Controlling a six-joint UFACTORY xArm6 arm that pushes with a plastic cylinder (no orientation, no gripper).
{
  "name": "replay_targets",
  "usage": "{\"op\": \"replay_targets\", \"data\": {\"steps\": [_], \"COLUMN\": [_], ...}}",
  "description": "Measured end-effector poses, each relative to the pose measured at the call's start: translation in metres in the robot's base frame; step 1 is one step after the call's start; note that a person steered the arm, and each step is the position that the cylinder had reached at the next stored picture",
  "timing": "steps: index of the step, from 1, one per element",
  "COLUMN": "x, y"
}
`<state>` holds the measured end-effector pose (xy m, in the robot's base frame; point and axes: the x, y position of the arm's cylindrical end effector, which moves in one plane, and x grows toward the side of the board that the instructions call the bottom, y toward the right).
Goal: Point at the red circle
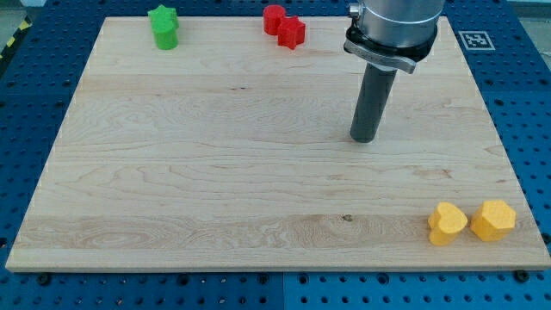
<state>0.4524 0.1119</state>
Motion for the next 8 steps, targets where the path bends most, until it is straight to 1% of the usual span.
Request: {"op": "replay_targets", "data": {"steps": [2, 3, 4, 5, 6, 8], "x": [0.000, 0.001, 0.001, 0.000, -0.034, -0.101], "y": [0.006, 0.018, 0.050, 0.049, 0.014, -0.079]}}
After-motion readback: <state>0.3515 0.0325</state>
